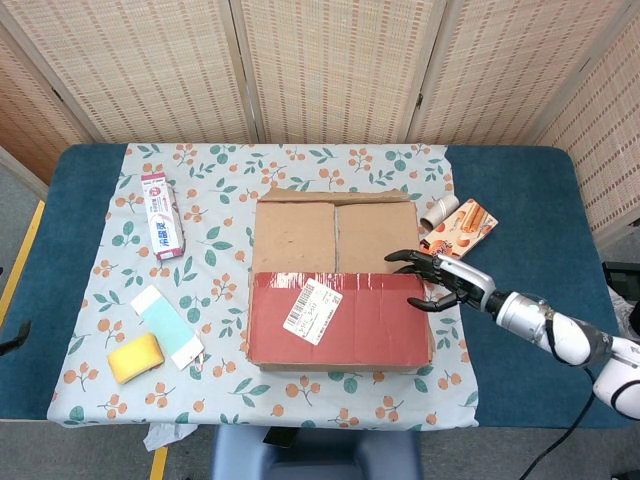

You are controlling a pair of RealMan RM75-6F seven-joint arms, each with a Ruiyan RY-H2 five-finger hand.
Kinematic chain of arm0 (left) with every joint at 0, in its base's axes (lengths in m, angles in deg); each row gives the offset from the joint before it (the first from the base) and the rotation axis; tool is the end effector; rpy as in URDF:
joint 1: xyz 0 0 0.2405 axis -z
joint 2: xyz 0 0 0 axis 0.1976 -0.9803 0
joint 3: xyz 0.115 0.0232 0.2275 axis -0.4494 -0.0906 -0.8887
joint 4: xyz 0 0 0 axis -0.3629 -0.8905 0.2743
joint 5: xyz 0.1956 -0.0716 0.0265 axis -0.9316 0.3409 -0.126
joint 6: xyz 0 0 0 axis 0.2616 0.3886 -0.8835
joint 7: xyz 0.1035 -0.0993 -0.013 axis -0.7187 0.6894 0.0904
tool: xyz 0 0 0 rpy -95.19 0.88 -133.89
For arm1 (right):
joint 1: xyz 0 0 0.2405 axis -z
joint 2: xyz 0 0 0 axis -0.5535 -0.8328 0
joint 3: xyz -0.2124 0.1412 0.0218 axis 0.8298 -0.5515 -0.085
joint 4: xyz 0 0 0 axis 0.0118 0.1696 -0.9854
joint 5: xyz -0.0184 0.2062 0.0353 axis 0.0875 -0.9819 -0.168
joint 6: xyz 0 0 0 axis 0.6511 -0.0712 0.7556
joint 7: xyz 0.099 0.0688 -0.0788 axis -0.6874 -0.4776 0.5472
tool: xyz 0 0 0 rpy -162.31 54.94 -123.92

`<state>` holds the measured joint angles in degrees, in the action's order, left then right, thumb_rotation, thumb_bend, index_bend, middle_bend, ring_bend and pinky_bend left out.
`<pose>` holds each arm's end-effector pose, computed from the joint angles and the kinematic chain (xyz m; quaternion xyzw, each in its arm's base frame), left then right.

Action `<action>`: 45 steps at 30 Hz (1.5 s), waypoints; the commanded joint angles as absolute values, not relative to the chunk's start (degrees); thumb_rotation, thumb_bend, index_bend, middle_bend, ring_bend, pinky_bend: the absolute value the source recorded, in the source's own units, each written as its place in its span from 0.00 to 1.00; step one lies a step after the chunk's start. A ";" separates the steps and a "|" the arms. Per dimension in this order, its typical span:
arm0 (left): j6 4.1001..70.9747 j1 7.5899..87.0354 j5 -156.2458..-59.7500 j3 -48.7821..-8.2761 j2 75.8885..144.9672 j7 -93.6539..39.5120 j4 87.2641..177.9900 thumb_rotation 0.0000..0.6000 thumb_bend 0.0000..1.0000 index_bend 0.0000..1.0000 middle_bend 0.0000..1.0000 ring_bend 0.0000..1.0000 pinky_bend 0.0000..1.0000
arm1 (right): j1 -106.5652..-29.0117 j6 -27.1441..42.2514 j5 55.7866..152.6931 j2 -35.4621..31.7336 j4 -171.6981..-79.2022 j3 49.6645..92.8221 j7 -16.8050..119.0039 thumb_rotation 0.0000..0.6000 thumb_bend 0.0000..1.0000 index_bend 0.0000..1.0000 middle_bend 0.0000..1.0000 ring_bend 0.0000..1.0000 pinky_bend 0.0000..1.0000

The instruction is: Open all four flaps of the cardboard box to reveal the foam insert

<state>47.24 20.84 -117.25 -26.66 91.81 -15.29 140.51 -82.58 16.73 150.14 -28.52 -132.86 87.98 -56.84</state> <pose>-0.3676 0.2336 0.1965 -0.4990 -0.4455 -0.3760 0.6412 -0.1949 -0.3420 0.1284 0.4938 -0.7703 0.4033 0.0149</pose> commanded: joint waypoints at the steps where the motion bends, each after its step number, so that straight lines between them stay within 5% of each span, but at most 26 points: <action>1: 47.50 20.77 -117.33 -26.66 91.89 -15.57 140.58 1.00 0.41 0.00 0.00 0.00 0.00 | -82.37 14.46 149.66 -29.31 -133.88 89.10 -56.91 1.00 0.41 0.15 0.12 0.18 0.19; 26: 50.72 20.56 -119.19 -27.19 92.93 -21.11 141.94 1.00 0.41 0.00 0.00 0.00 0.00 | -71.02 -8.39 159.08 -46.45 -152.70 98.38 -37.72 1.00 0.41 0.15 0.09 0.18 0.14; 36: 49.95 21.03 -118.61 -27.31 93.81 -23.06 141.57 1.00 0.41 0.00 0.00 0.00 0.00 | -61.45 -14.89 167.41 -45.87 -150.45 105.00 -27.16 1.00 0.41 0.11 0.06 0.15 0.08; 45: 50.19 21.22 -118.98 -27.36 94.02 -23.84 141.96 1.00 0.41 0.00 0.00 0.00 0.00 | -57.53 -17.44 166.57 -44.05 -149.09 104.18 -16.31 1.00 0.41 0.10 0.05 0.12 0.01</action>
<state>50.14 21.22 -118.88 -27.33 94.07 -23.94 141.90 -58.20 -18.00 167.60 -44.40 -148.09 105.17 -20.83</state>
